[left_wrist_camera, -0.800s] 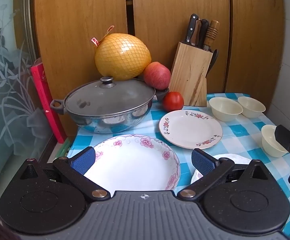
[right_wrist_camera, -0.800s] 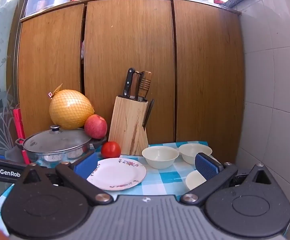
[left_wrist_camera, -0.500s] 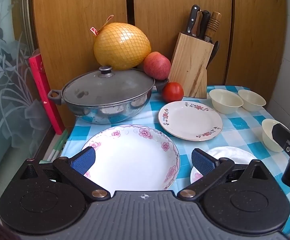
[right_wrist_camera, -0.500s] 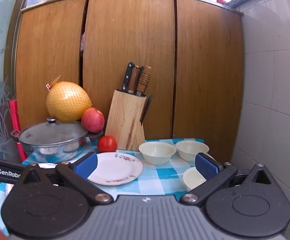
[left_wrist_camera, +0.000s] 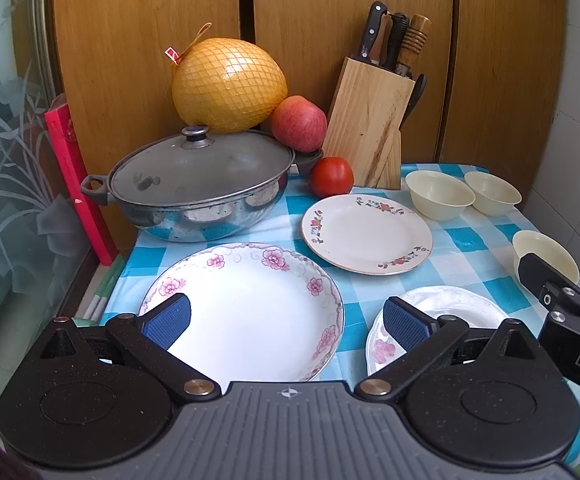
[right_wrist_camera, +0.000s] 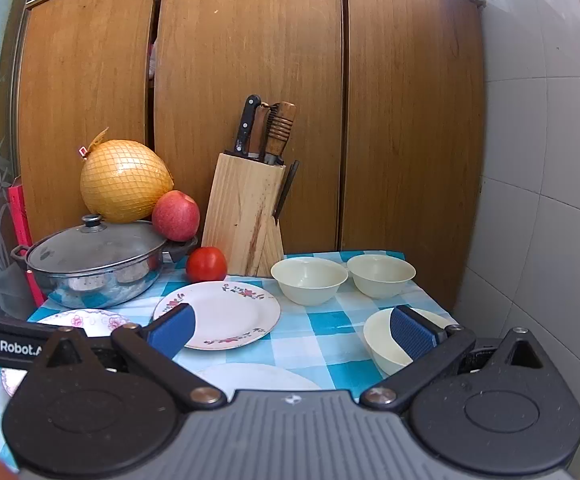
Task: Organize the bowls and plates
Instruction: 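Move both tools toward the white plate with pink flowers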
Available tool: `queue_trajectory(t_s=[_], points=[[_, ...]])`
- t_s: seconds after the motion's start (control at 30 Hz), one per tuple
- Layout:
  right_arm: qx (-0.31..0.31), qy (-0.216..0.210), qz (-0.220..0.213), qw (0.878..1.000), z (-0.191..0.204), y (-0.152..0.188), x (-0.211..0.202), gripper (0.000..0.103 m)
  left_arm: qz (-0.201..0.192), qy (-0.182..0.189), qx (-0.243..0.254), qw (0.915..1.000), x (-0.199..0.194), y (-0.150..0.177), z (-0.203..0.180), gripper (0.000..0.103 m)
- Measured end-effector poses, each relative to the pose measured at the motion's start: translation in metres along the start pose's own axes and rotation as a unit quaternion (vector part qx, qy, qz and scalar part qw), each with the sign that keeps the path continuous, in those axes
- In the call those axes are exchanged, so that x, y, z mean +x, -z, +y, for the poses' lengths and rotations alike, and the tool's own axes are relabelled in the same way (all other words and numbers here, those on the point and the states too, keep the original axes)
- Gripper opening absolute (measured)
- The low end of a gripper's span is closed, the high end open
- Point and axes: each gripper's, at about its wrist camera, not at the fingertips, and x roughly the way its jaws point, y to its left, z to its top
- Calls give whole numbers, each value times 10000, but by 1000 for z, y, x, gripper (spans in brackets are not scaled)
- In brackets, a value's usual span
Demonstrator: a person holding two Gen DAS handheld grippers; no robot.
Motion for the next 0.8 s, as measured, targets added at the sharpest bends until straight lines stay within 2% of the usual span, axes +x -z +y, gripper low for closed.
queue_trajectory(t_s=[0.8], points=[[-51, 23, 225, 9997, 2, -1, 3, 102, 103, -49, 51, 9999, 3, 3, -2, 103]])
